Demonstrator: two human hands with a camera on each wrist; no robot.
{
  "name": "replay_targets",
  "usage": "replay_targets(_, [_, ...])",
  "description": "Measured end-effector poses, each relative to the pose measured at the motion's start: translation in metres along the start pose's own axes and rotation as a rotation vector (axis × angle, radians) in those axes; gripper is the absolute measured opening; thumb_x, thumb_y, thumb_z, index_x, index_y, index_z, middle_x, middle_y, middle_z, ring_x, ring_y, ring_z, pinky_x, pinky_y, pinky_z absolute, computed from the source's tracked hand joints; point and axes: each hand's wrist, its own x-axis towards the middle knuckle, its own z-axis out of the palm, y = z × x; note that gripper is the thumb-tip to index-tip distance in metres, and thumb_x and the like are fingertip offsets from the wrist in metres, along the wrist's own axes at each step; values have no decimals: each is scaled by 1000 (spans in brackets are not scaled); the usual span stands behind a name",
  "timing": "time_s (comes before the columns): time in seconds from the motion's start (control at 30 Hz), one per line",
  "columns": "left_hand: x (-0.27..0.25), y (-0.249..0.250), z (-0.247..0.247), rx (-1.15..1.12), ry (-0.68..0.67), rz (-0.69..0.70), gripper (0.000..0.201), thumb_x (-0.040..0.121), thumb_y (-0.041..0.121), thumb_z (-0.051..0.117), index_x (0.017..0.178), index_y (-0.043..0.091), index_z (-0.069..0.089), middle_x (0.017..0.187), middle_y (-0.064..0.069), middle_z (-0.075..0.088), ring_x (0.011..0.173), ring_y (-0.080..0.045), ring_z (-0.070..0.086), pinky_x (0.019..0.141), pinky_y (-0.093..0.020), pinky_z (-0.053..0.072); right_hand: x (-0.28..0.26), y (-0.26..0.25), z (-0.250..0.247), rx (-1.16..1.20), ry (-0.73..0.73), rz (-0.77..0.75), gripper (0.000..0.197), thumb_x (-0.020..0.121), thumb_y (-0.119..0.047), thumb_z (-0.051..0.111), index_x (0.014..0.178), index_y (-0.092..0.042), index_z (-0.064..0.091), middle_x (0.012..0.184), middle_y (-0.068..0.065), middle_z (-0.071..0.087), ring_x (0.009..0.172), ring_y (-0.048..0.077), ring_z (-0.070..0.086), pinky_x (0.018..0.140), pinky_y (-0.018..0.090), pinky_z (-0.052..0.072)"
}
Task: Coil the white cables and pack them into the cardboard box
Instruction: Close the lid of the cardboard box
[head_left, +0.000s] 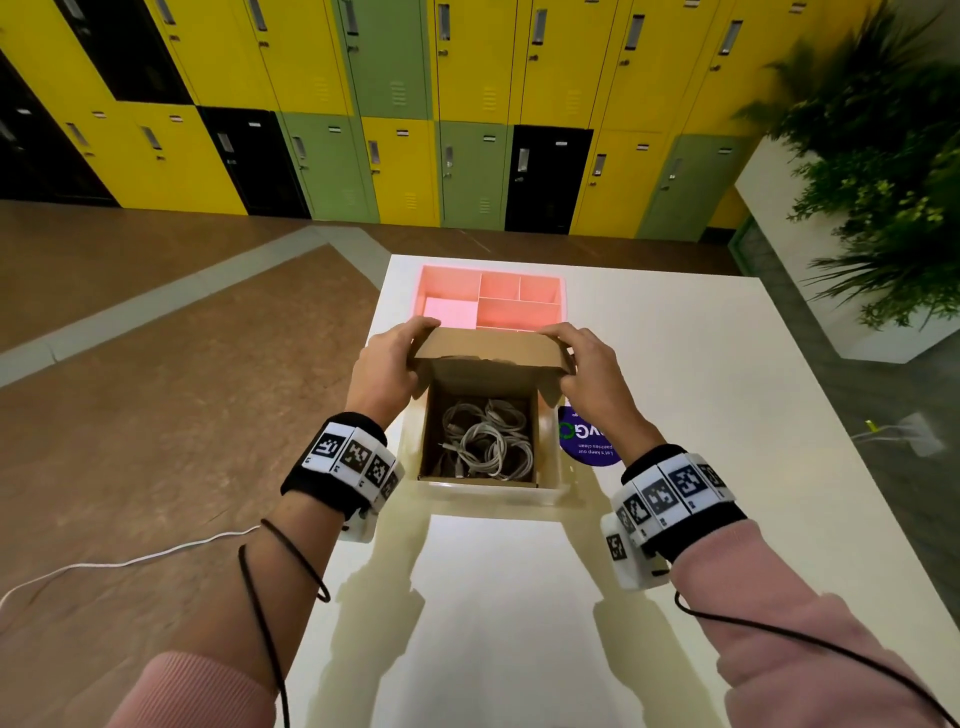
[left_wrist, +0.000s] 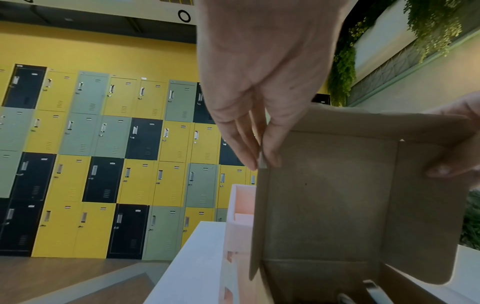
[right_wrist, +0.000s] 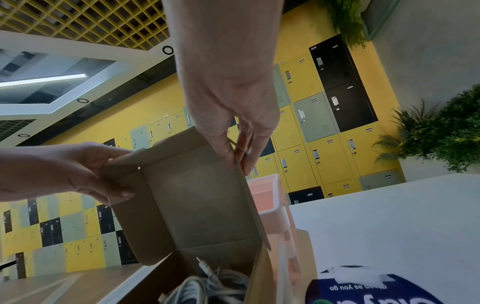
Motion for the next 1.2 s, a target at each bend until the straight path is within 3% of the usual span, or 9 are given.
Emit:
replay_targets(0.17, [-18,-9,2,55,-150,26,50,80,-9,60,121,18,57,113,-7,66,102,-28,62,86,-43,52,-16,6,5,5,-108,-19,57,76,13,61,123,-18,55,106,0,48,95,14,49,64,9,36])
replay_targets(0.33, [-40,-20,10,50,-323,-2,61,77,-9,64,130,15,47,117,-15,60,105,-32,57,88,-42,48,-36,12,9,-21,-230,-6,62,75,15,64,126,-19,52,110,-2,39,95,11,43,63,-7,32])
replay_targets(0.43, [-47,-18,9,84,-496,-63,81,73,-4,74,141,15,34,119,-18,58,104,-31,56,85,-32,44,-46,12,12,-50,-298,27,70,73,14,68,129,-22,48,120,3,41,100,11,42,63,1,35])
replay_targets(0.53, [-51,-21,9,97,-654,-130,103,67,4,83,147,21,21,116,-12,56,98,-25,52,84,-29,43,-54,15,16,-70,-433,106,84,70,9,73,137,-27,38,122,4,40,108,19,48,78,20,40])
replay_targets(0.7, [-61,-28,12,64,-708,-160,112,66,30,86,151,26,12,121,-11,56,103,-25,53,86,-30,45,-66,20,19,-88,-550,173,107,61,-11,88,144,-31,24,132,9,40,122,28,47,99,39,45])
replay_targets(0.83, [-70,-29,17,6,-687,-174,112,70,39,82,152,28,7,128,-9,51,109,-24,53,89,-32,49,-72,20,23,-18,-531,222,113,63,-41,86,149,-30,13,149,10,32,135,27,37,108,41,38])
replay_targets(0.93, [-73,-30,17,-61,-679,-198,111,69,41,81,151,30,8,127,-1,48,109,-20,51,88,-28,48,-76,16,23,39,-610,258,112,70,-47,79,151,-31,4,156,6,25,139,25,33,111,38,34])
replay_targets(1.07, [-76,-35,18,-60,-641,-179,93,80,39,73,151,32,13,132,-4,50,107,-20,52,96,-29,44,-75,15,24,90,-616,291,104,77,-41,76,152,-31,4,157,7,25,139,26,34,111,38,34])
replay_targets(1.2, [-79,-38,23,-103,-589,-164,84,85,18,70,151,27,19,134,-14,50,106,-20,51,101,-32,43,-73,15,29,55,-509,314,97,80,-18,76,152,-23,11,145,14,42,131,29,45,102,34,39])
